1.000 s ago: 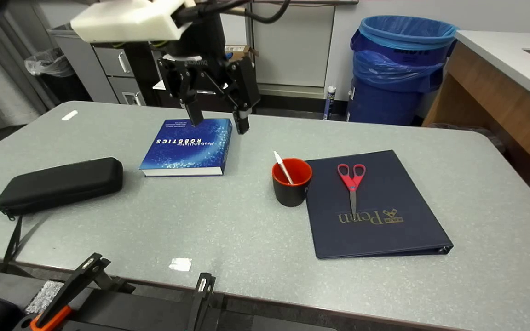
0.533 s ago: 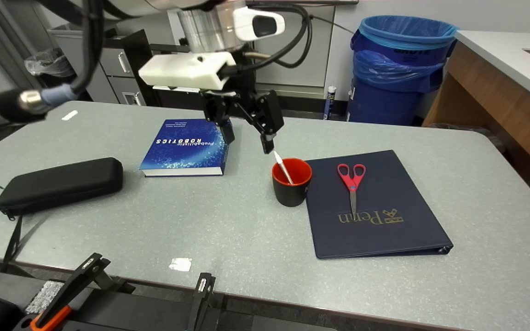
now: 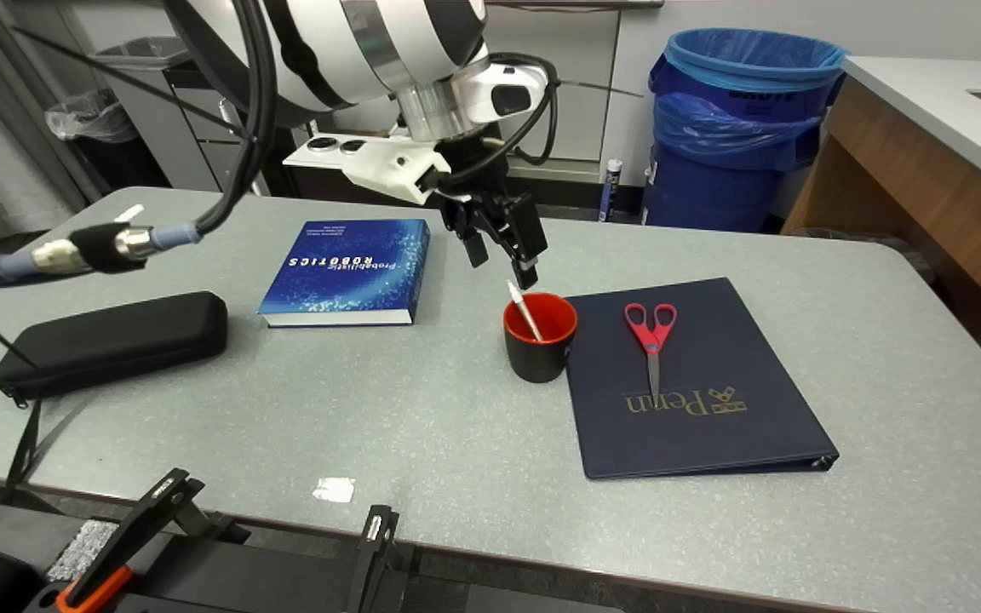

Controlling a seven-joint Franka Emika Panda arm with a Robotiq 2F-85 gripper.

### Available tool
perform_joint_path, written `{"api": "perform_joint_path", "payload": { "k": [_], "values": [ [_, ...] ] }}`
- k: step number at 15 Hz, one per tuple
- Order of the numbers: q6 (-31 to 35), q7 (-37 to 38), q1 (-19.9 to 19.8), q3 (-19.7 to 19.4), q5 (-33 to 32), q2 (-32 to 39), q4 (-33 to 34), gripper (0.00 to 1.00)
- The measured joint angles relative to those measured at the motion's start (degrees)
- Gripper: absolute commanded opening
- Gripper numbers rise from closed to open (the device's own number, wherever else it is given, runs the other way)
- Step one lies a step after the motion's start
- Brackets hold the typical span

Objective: Remove the pen from the mug cup

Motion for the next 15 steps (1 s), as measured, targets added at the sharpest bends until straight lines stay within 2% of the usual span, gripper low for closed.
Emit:
{"api": "perform_joint_path", "payload": {
  "k": [4,5,6,9,15],
  "values": [
    [-0.2,6.0,4.9,-3.2,0.0,5.0,4.0,1.00],
    [-0.3,7.0,5.8,-3.9,0.0,6.0,4.8,0.93],
    [-0.3,7.7,6.6,-4.5,0.0,6.9,5.3,0.74],
    [-0.4,8.6,8.4,-6.0,0.0,8.5,6.2,0.48],
    [-0.4,8.8,10.0,-8.3,0.0,8.6,6.2,0.03]
  ]
}}
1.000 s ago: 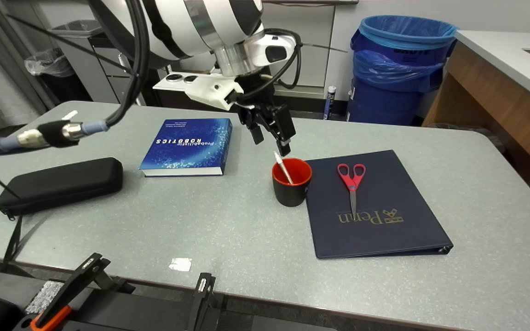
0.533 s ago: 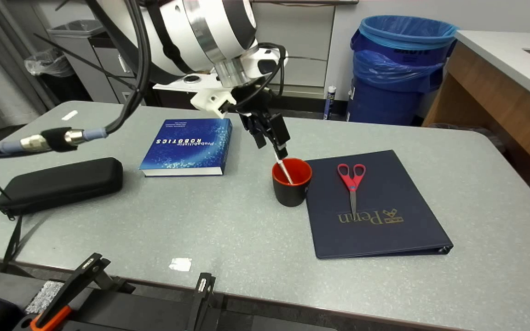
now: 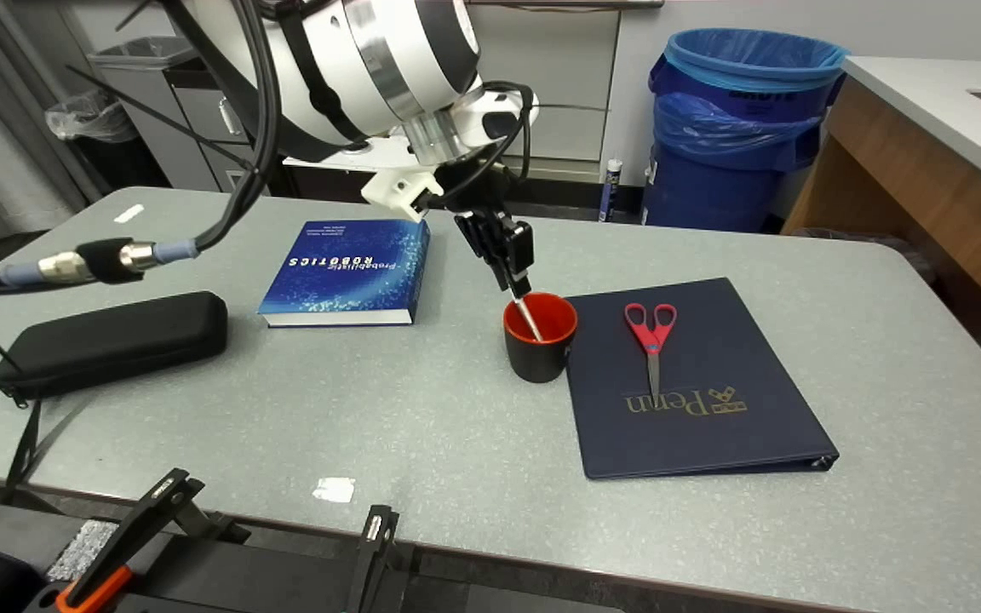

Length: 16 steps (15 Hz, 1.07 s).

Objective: Remove the pen from the mug cup

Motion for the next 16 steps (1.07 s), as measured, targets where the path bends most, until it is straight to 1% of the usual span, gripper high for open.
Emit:
{"api": "perform_joint_path", "payload": {
  "k": [1,3,6,9,12,13,16],
  "values": [
    [0.0,0.0,0.2,-0.3,0.0,-0.1,-0.1,0.00],
    [-0.2,0.0,0.5,-0.8,0.0,-0.5,-0.2,0.02],
    [-3.1,0.0,1.1,-1.9,-1.0,-3.3,-1.6,0.03],
    [-4.3,0.0,1.0,-3.5,-4.8,-9.7,-5.7,0.03],
    [-3.7,-0.2,1.1,-5.1,-7.5,-19.0,-10.8,0.03],
    [-3.3,-0.2,0.3,-4.4,-7.7,-22.2,-12.1,0.03],
    [-1.4,-0.2,-3.4,1.5,-6.5,-28.7,-14.4,0.03]
  ]
}}
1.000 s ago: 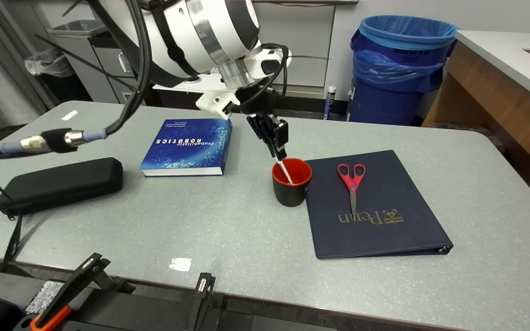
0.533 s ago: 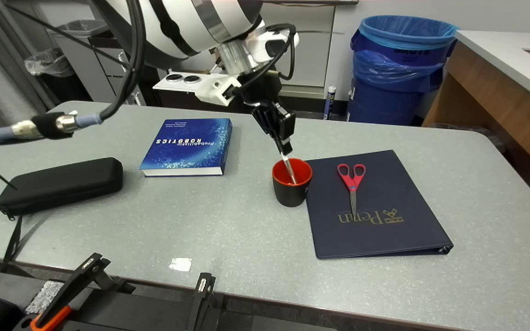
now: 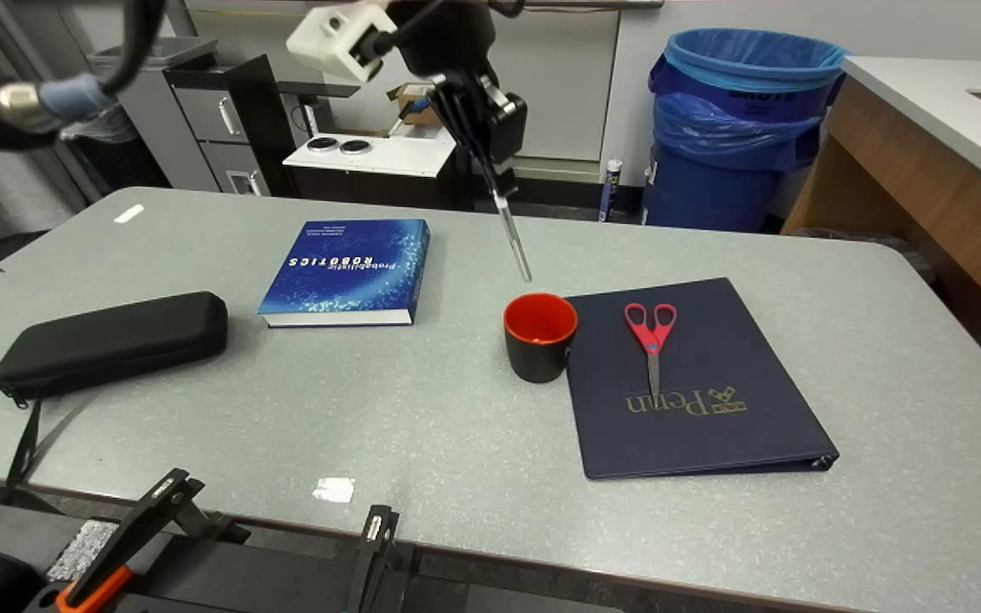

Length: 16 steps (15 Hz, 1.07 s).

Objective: Remove the pen from the mug cup

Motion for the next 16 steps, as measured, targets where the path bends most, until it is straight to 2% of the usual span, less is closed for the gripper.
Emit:
{"api": "perform_joint_path", "payload": {
  "k": [4,7,11,15,16],
  "values": [
    [2.0,5.5,-2.4,8.0,-1.1,0.7,1.3,0.03],
    [2.0,14.2,-2.4,11.1,-6.9,6.9,5.1,0.03],
    [0.8,24.7,-1.3,10.8,-14.9,18.9,12.2,0.03],
    [-0.6,26.6,-0.7,9.9,-14.8,28.5,18.8,0.03],
    [-0.6,26.6,-0.7,9.9,-14.2,30.1,20.0,0.13]
  ]
}}
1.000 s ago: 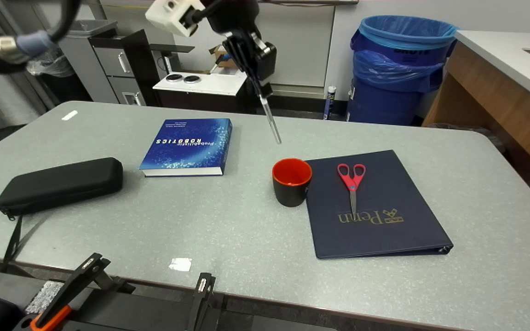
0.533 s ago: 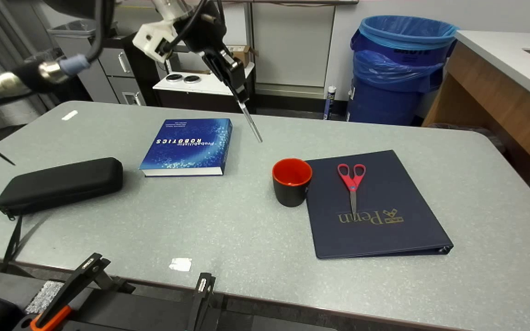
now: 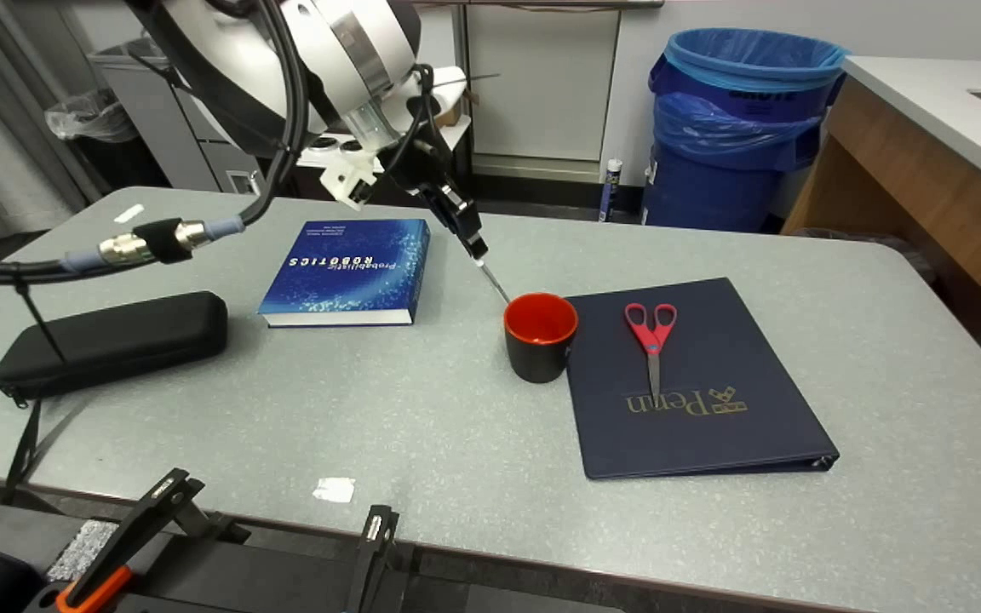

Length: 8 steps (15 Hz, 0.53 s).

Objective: Remove the pen from the mug cup

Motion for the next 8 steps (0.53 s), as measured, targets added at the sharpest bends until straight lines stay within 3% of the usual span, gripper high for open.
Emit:
{"api": "perform_joint_path", "payload": {
  "k": [1,3,8],
  "values": [
    [0.0,-0.2,0.0,0.1,1.1,1.3,1.0,0.36],
    [0.0,-1.8,0.0,0.3,4.4,2.9,2.2,0.40],
    [0.1,-8.0,0.0,0.6,12.8,3.8,3.3,0.77]
  ]
}}
